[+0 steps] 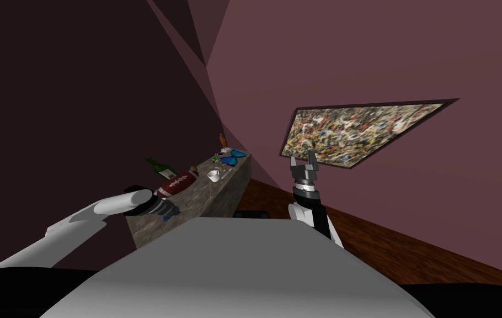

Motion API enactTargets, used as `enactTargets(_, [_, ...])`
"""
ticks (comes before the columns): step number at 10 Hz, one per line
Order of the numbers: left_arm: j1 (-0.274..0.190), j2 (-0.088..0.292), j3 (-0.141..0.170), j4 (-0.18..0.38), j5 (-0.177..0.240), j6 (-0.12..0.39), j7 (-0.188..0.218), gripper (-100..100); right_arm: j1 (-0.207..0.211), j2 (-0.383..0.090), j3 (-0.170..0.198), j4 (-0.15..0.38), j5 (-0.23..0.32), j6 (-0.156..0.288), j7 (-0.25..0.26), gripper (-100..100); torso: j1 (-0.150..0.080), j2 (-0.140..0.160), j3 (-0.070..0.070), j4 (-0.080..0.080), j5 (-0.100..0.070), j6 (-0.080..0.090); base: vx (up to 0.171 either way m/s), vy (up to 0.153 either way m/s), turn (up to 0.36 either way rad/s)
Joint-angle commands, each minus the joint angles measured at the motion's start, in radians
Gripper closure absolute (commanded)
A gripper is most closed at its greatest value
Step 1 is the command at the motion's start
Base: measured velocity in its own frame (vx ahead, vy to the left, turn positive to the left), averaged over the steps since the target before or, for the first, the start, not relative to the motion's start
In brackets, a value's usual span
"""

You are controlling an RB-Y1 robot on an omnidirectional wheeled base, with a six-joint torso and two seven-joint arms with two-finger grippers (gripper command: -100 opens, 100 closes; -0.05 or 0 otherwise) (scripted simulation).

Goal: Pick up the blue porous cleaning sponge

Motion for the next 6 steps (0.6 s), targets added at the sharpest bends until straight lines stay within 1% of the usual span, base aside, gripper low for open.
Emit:
enactTargets(1, [0.000, 0.000, 0.000, 0.000, 0.000, 0.000, 0.000, 100, 0.000, 0.000, 0.000, 0.000, 0.000, 0.000, 0.000, 0, 0.000, 0.000, 0.000, 0.000, 0.000, 0.000, 0.000, 0.000, 0.000])
enactTargets(5, [0.000, 0.000, 0.000, -0.001, 0.000, 0.001, -0.001, 100, 0.000, 0.000, 0.000, 0.000, 0.000, 0.000, 0.000, 0, 0.000, -0.002, -0.001, -0.001, 0.000, -0.001, 0.000, 0.000, 0.000])
enactTargets(6, [0.000, 0.000, 0.000, -0.001, 0.000, 0.001, -0.001, 0, 0.000, 0.000, 0.000, 0.000, 0.000, 0.000, 0.000, 0, 0.000, -0.002, -0.001, -0.001, 0.000, 0.000, 0.000, 0.000, 0.000])
